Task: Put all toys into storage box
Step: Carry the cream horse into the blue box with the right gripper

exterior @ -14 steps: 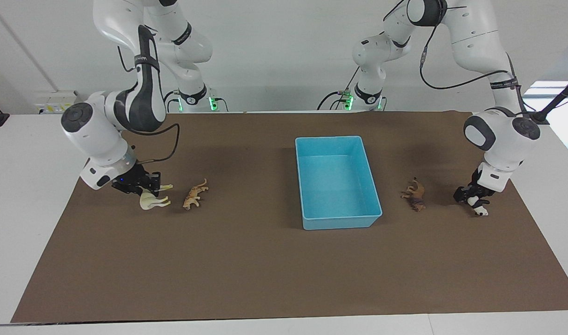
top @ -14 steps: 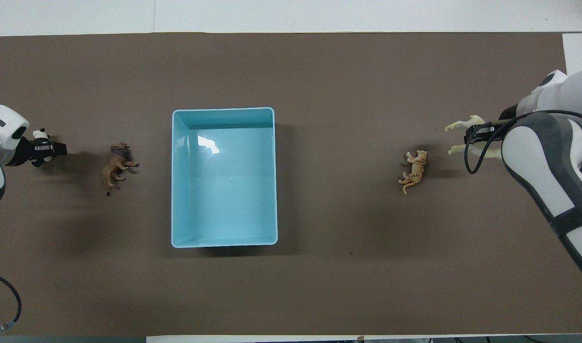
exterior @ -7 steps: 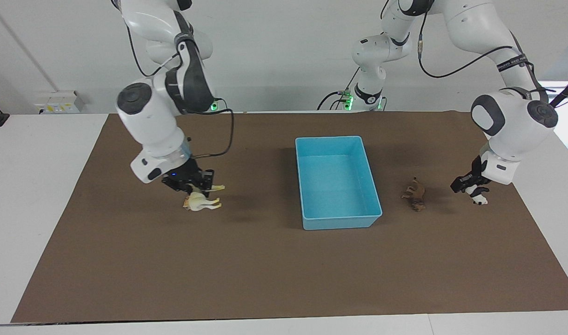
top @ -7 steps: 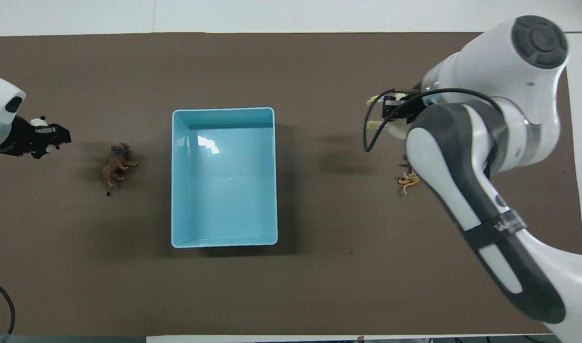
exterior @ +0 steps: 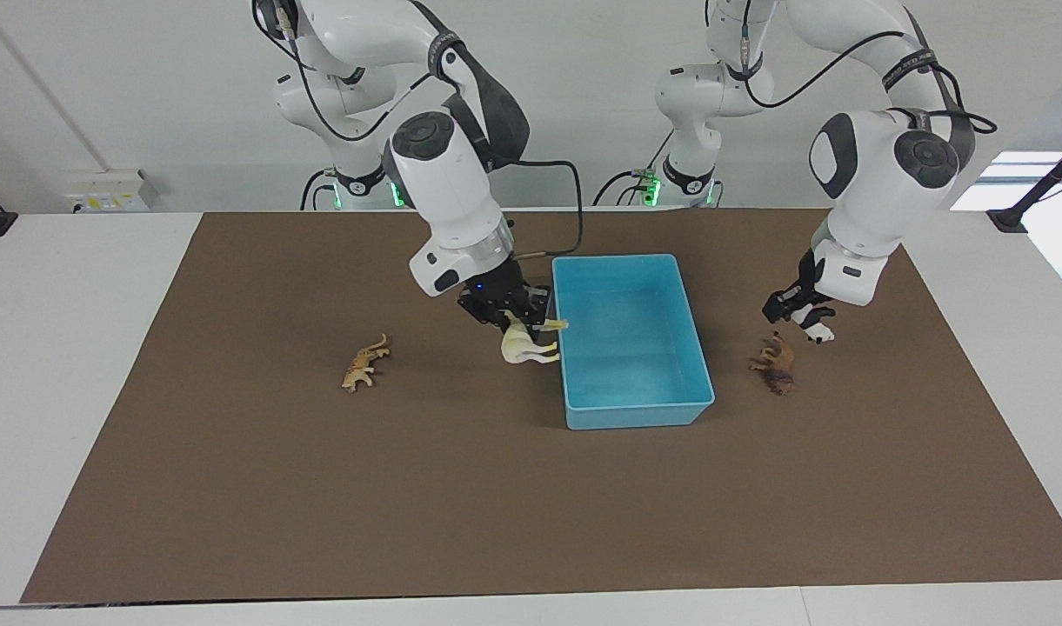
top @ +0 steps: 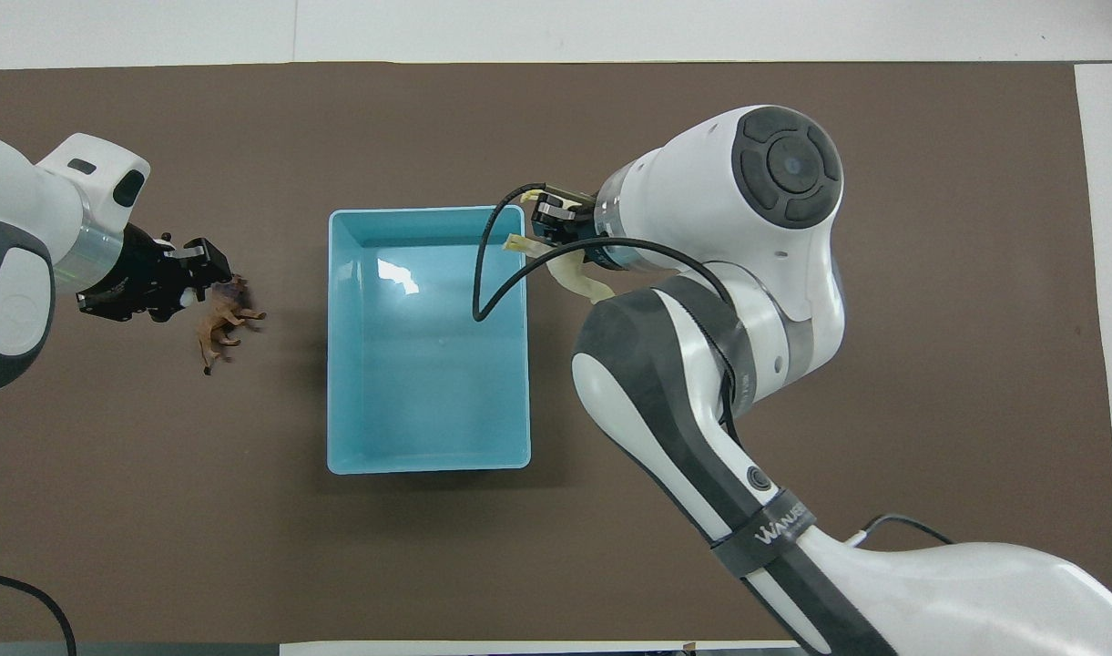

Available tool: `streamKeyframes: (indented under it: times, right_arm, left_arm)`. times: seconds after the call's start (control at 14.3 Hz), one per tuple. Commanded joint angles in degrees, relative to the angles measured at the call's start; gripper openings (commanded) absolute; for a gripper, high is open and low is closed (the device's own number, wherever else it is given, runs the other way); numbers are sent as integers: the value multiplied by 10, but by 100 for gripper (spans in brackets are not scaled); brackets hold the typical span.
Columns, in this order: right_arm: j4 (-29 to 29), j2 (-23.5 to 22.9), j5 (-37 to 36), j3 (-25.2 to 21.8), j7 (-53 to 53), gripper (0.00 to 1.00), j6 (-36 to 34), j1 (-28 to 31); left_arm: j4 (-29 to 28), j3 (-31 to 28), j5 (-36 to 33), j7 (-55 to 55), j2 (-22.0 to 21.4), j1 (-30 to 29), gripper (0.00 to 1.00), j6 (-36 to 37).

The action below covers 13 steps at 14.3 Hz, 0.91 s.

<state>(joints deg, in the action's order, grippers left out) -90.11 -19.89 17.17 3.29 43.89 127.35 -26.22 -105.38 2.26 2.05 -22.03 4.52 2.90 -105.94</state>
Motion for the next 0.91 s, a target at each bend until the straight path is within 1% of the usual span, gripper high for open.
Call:
streamKeyframes:
  times: [0.0,0.14,0.21,0.28,0.35,0.42,0.56,0.7,0.77,0.84]
  right_arm:
    - [0,-21,99,-2,39,2,67,-21]
    - [-2,-40,138,-1,46,5,96,-34]
    - [-2,-48,172,-2,64,8,124,-49]
    - [-2,-58,200,-2,93,18,160,-66]
    - [-2,-65,205,-2,104,52,176,-73]
    - [-2,-66,205,-2,107,100,175,-73]
    - [3,-65,205,-2,122,100,162,-73]
    - [6,-59,196,-7,129,100,123,-60]
    - [6,-53,189,-10,123,100,103,-46]
    - [5,-42,169,-10,104,100,81,-24]
  left_arm:
    - [-13,-11,24,2,-14,-9,23,5]
    - [-14,-13,26,1,-14,-11,23,4]
    - [-15,-13,31,0,-14,-10,23,1]
    - [-15,-13,35,0,-14,-9,23,0]
    - [-15,-13,40,0,-14,-9,23,0]
    - [-15,-13,47,0,-14,-9,24,0]
    - [-11,-9,67,-25,-13,-3,24,-1]
    - [-12,-8,70,-62,-13,29,26,-5]
    - [-16,-8,73,-76,-14,41,27,-8]
    - [-29,-8,85,-93,-17,65,27,-29]
